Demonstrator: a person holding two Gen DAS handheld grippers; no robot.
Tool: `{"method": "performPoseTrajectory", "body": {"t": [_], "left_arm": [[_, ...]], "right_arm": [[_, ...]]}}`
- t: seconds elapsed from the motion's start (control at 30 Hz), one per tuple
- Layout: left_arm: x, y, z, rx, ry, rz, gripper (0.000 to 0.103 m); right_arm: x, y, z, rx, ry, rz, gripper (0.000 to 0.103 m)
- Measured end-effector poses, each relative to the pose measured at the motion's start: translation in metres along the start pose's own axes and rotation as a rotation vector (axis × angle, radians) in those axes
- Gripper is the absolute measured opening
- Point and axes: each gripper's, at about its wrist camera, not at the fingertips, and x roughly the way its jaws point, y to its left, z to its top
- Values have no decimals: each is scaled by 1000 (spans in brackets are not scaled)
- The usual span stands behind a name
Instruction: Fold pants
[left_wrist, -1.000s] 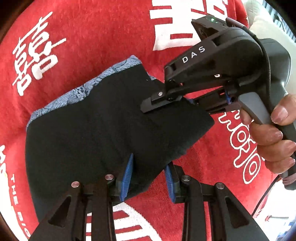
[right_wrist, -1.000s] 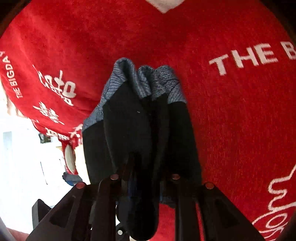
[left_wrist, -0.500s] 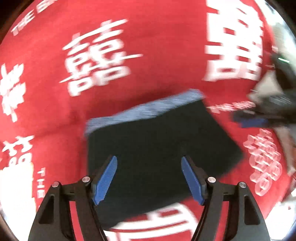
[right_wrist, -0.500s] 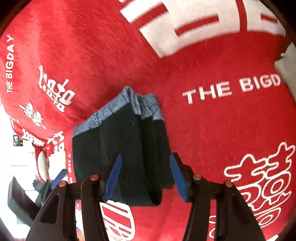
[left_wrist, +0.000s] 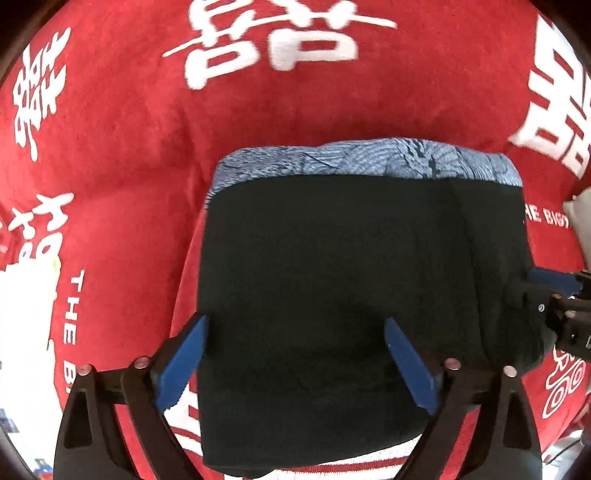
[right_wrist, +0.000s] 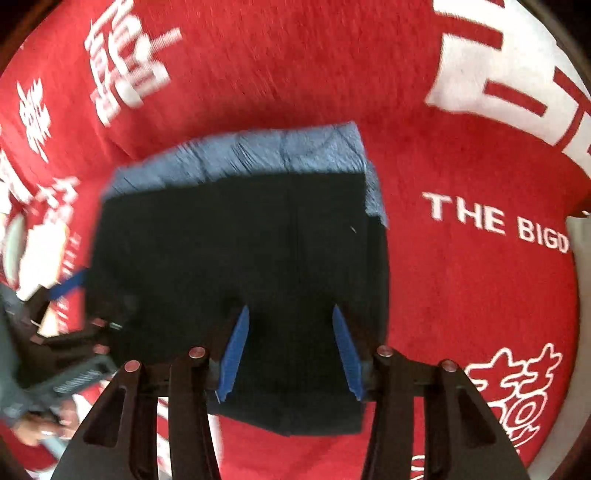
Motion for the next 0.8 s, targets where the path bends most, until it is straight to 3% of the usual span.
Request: {"method": "performPoseTrajectory", "body": {"t": [0.47, 0.67, 0.8], "left_arm": [[-17, 17, -2, -7, 6, -3, 100], [-18, 37, 0, -43, 19, 9, 100], [-12, 41, 1, -30, 20, 15, 100]], "right_arm": [[-4, 2, -22, -46, -58, -26, 51], [-9, 2, -33, -13, -55, -58, 58], [-17, -9, -45, 82, -47, 3, 58]]}}
